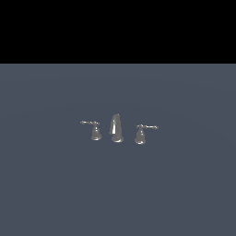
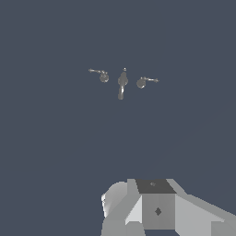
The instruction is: Turn on the faucet by rotating a designated handle.
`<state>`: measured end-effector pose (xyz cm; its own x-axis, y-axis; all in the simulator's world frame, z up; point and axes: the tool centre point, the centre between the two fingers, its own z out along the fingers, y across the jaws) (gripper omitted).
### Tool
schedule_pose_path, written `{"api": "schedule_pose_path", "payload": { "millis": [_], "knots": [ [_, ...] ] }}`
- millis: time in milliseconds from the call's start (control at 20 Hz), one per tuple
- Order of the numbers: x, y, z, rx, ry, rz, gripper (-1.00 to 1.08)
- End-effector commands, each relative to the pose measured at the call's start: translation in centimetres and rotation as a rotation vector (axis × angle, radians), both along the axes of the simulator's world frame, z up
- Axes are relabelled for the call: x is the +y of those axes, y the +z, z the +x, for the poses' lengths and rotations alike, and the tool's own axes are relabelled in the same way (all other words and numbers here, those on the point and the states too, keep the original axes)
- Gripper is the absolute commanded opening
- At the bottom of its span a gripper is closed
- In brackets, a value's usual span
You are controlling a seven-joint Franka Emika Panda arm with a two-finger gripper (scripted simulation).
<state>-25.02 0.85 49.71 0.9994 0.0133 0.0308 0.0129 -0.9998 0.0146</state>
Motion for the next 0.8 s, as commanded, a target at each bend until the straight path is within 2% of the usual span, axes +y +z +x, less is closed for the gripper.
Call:
{"api": "schedule_pose_path", "payload": {
  "millis": [0, 400, 750],
  "knots": [
    [0.0, 0.0, 0.0, 0.0, 0.0, 0.0, -1.0],
    [0.3, -1.0, 0.7, 0.0, -0.042, 0.001, -1.0],
    [0.9, -3.7, 2.7, 0.001, -0.149, 0.004, -1.0]
  ]
}}
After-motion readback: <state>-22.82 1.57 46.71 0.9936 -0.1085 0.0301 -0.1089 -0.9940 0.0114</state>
